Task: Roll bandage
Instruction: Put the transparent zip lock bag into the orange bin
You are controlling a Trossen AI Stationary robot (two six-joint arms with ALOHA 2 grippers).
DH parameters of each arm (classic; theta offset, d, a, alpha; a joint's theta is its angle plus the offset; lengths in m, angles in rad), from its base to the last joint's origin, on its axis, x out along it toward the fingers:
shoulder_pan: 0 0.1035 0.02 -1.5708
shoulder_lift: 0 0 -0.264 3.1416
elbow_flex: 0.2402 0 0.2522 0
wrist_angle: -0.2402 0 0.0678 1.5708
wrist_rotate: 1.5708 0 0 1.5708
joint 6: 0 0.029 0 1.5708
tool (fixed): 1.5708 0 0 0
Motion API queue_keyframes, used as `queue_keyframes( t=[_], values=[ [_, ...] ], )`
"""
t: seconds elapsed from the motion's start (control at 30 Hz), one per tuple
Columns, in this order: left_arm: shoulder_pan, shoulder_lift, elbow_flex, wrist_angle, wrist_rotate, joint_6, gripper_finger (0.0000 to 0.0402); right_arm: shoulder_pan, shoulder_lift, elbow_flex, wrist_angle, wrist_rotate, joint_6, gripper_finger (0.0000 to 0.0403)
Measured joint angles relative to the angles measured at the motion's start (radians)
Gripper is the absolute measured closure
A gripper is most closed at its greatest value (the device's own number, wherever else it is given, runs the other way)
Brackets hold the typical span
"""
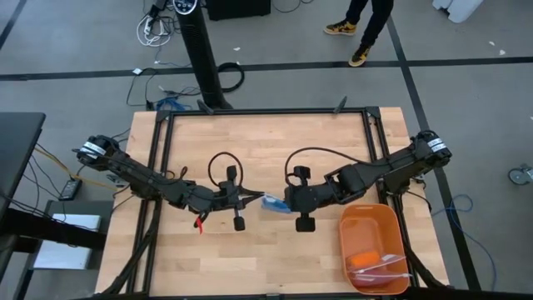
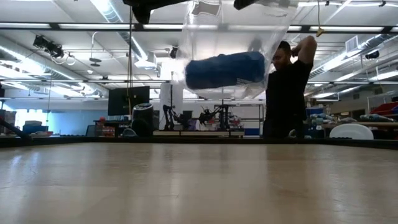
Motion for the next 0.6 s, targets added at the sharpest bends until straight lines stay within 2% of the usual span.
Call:
queue_keyframes(
  t=[0.2,0.5,0.6],
  values=[
    [-0.002,0.001,0.000,0.008,-0.025,0.034,0.0382,0.005,-0.007,0.018,-0.040,0.007,0.000,0.0399],
    [-0.039,-0.007,0.000,-0.008,-0.040,0.071,0.0307,0.060,-0.008,0.227,-0.387,0.125,0.090,0.0401],
    [-0.057,-0.032,0.000,-0.022,-0.056,0.070,0.0278,0.093,-0.009,0.296,-0.486,0.126,0.118,0.0401]
  ],
)
